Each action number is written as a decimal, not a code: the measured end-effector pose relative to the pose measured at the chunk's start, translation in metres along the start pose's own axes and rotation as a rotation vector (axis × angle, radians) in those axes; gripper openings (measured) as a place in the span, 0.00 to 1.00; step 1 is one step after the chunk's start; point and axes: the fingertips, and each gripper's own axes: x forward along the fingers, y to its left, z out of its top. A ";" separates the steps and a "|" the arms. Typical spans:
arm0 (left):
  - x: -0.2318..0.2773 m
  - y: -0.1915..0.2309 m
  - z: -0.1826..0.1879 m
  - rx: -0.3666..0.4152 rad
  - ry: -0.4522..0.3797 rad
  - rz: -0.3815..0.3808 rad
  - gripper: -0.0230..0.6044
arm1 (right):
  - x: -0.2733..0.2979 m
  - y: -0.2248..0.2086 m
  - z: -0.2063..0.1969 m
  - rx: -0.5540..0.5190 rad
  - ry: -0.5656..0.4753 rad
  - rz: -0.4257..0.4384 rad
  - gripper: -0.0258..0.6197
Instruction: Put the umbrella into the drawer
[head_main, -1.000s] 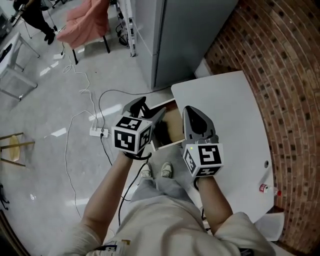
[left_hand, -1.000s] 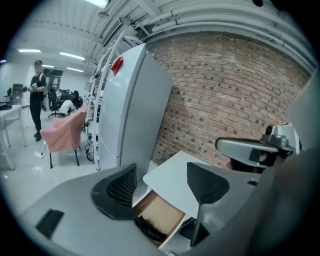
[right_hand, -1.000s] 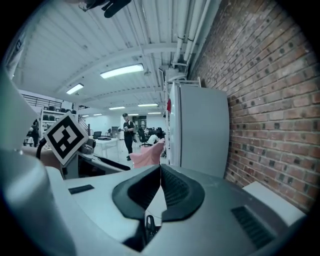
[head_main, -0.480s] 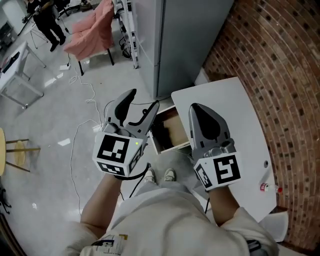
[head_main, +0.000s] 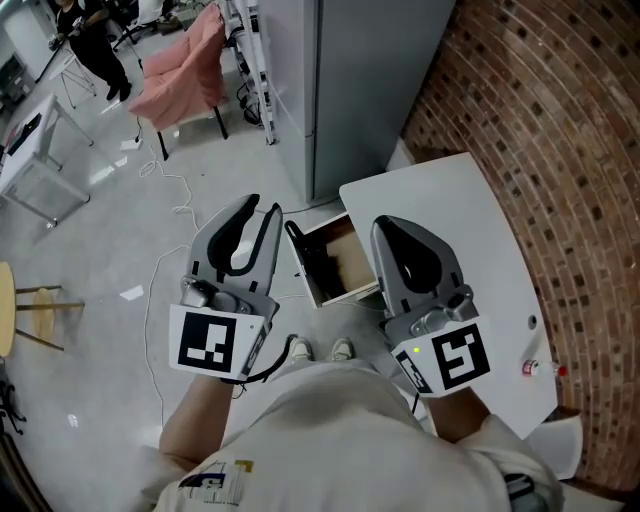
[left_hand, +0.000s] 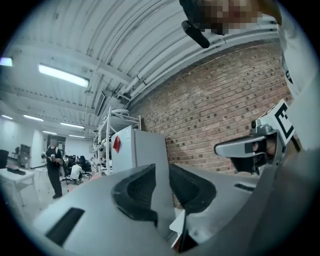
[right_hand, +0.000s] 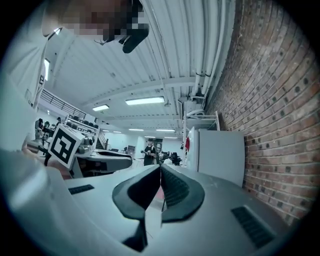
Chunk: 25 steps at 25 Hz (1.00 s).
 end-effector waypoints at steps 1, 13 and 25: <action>-0.003 0.000 -0.004 0.003 0.002 0.013 0.17 | -0.003 0.004 -0.001 0.013 0.003 0.014 0.05; -0.021 -0.029 -0.057 0.042 0.103 -0.020 0.05 | -0.014 0.027 -0.036 0.030 0.112 0.105 0.05; -0.029 -0.035 -0.057 0.016 0.116 -0.007 0.05 | -0.019 0.023 -0.054 0.035 0.155 0.104 0.05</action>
